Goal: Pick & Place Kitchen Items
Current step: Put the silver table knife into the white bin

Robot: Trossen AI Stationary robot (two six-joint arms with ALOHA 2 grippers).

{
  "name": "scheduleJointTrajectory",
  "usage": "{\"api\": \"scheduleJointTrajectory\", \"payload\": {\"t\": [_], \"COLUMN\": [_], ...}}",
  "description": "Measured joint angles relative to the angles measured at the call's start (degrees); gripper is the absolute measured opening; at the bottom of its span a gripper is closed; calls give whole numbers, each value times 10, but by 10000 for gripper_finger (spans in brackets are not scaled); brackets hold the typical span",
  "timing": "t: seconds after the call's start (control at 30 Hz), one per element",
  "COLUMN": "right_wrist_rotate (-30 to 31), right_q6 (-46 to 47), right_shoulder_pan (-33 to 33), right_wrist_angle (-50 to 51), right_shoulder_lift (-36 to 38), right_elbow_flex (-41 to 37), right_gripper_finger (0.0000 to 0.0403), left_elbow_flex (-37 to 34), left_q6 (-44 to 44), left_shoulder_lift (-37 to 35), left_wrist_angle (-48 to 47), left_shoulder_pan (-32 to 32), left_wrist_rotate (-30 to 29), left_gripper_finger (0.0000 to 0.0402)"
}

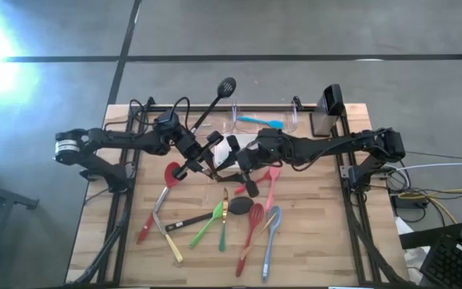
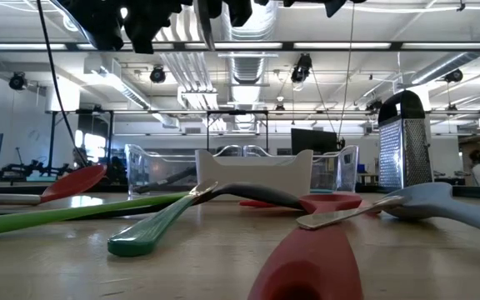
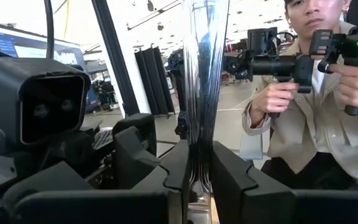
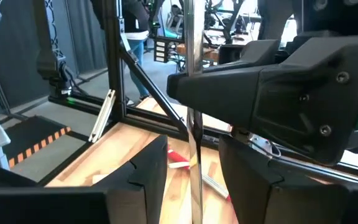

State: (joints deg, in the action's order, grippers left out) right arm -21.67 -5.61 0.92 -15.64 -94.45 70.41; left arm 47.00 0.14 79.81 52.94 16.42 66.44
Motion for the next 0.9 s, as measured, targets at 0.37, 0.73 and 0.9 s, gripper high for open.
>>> {"api": "scheduleJointTrajectory", "payload": {"t": [0.37,0.73,0.9], "right_wrist_rotate": [2,4,4], "right_q6": [17,8,-4], "right_shoulder_pan": [0,0,0], "right_wrist_angle": [-26,-30,-21], "right_shoulder_lift": [-2,-5,-5], "right_elbow_flex": [0,0,0], "right_gripper_finger": [99,63,19], "left_elbow_flex": [1,10,10], "left_q6": [14,30,29], "left_shoulder_lift": [0,9,10], "left_wrist_angle": [0,0,-4], "left_shoulder_pan": [0,4,6], "left_wrist_rotate": [-11,-25,-22], "left_gripper_finger": [43,43,43]}}
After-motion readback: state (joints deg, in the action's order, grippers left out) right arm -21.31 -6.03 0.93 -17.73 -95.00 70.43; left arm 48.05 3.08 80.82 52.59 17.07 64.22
